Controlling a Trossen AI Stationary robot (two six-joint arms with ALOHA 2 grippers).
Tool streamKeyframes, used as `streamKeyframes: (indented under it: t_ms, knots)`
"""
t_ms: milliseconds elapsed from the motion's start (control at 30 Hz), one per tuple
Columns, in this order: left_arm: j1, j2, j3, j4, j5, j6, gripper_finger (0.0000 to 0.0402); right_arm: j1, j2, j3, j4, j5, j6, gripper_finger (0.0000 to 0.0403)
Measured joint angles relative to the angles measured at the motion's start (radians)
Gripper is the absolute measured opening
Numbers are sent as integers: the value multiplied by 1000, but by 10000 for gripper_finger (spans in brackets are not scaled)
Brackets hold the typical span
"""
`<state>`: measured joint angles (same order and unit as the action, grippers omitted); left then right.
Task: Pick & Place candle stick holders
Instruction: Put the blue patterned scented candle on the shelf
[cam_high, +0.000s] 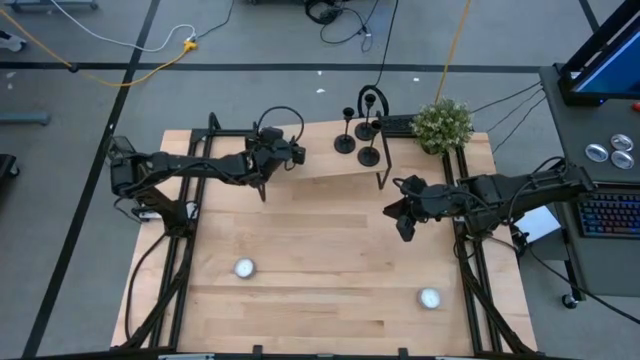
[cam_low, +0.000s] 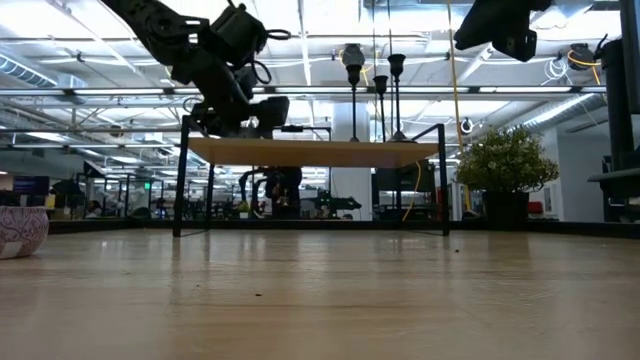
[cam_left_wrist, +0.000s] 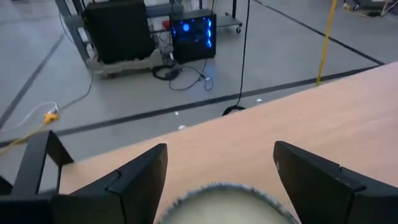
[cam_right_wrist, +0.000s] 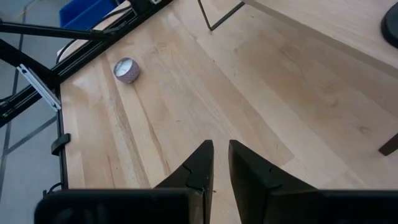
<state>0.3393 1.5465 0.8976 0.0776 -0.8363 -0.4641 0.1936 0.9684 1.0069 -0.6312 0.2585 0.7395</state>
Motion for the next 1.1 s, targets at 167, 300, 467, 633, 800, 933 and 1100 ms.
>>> streamKeyframes:
  t_ms: [167,300,467,633,800,933,1100]
  knots:
    - [0,3,0,14,19,45,277,0,0,0,24,0,-9,45]
    - [9,-2,-3,38,25,84,276,0,0,0,29,0,-17,45]
    - [30,-18,11,62,20,128,289,0,0,0,29,-1,-18,45]
    - [44,-61,34,78,24,192,284,0,0,0,29,-1,-18,45]
    - [4,-144,30,57,144,174,272,0,0,0,29,-2,-18,45]
    - [-80,-195,31,7,208,104,255,0,0,0,29,-2,-24,45]
    - [-187,-187,31,-60,212,1,209,-2,0,0,29,0,-32,45]
